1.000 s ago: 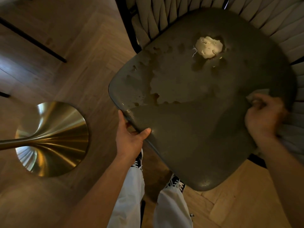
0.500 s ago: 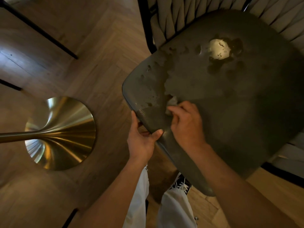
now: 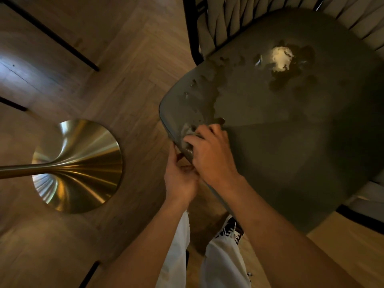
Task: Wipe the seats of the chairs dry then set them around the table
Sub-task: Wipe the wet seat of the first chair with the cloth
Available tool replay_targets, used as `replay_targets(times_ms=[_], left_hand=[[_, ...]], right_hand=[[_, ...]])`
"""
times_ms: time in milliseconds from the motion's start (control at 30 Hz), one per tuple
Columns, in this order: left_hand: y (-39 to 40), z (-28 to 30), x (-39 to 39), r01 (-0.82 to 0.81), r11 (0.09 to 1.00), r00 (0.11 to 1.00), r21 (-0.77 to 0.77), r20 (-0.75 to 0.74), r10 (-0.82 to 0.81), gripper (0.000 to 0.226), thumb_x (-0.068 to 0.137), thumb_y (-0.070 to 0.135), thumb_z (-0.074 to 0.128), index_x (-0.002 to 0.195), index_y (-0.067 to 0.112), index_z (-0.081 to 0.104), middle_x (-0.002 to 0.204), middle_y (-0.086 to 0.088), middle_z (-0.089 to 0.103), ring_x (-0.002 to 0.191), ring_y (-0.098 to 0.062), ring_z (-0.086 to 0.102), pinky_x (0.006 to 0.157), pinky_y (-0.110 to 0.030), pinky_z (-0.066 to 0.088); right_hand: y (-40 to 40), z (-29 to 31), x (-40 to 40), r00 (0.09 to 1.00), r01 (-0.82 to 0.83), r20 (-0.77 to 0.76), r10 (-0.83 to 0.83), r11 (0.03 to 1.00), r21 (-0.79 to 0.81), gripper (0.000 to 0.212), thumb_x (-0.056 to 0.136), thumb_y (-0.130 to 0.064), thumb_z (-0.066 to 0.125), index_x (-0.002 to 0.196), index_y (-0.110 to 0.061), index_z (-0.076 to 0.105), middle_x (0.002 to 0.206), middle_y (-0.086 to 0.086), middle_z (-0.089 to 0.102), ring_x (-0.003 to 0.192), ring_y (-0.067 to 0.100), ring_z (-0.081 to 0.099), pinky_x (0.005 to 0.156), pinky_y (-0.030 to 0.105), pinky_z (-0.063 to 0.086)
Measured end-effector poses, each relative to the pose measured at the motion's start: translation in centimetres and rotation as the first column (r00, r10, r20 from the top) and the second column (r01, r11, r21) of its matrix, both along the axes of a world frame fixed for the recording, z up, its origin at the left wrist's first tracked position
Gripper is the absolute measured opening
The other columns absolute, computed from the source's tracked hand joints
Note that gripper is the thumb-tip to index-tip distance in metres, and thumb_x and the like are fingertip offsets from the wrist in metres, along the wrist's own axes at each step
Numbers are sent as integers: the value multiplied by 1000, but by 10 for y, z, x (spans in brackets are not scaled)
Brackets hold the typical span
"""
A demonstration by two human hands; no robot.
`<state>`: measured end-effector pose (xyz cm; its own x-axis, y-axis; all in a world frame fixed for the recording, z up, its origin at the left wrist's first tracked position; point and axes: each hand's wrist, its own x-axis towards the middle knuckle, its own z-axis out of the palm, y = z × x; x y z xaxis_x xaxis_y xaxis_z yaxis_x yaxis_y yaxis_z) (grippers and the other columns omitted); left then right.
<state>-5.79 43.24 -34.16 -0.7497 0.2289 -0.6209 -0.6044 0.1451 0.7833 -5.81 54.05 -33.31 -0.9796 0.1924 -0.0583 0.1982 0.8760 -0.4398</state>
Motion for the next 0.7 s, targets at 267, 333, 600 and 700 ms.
replay_targets(times_ms=[267,333,600,700], left_hand=[[-4,-6,-28,65,977,993,-205,-84,-84,98,78,14,80,149,45,21,132,-1,57,89,-2,69,81,-43,60],[-3,-6,-30,76,981,993,-178,-71,-90,97,79,11,78,150,45,20,135,-3,54,95,-5,68,81,-43,60],[-1,-11,-30,55,981,997,-186,-42,-63,100,79,8,77,151,43,18,134,-2,55,101,-6,63,92,-48,55],[-1,-12,-29,53,981,997,-187,-41,-62,96,80,7,77,151,41,22,132,-2,57,101,-8,65,92,-49,55]], right_hand=[[134,-8,67,931,365,-34,-364,919,147,32,76,-13,48,96,-19,72,92,13,62,82,38,54,78,41,42],[172,-9,87,904,413,21,-427,885,214,37,75,-18,43,98,-17,71,92,16,63,84,38,55,79,41,39],[228,-10,112,718,687,-20,-696,704,177,31,71,2,51,93,-5,71,94,24,66,88,43,59,86,52,48],[202,-15,100,644,765,-72,-762,637,99,34,73,-7,45,95,-8,72,94,24,65,87,43,58,82,46,48]])
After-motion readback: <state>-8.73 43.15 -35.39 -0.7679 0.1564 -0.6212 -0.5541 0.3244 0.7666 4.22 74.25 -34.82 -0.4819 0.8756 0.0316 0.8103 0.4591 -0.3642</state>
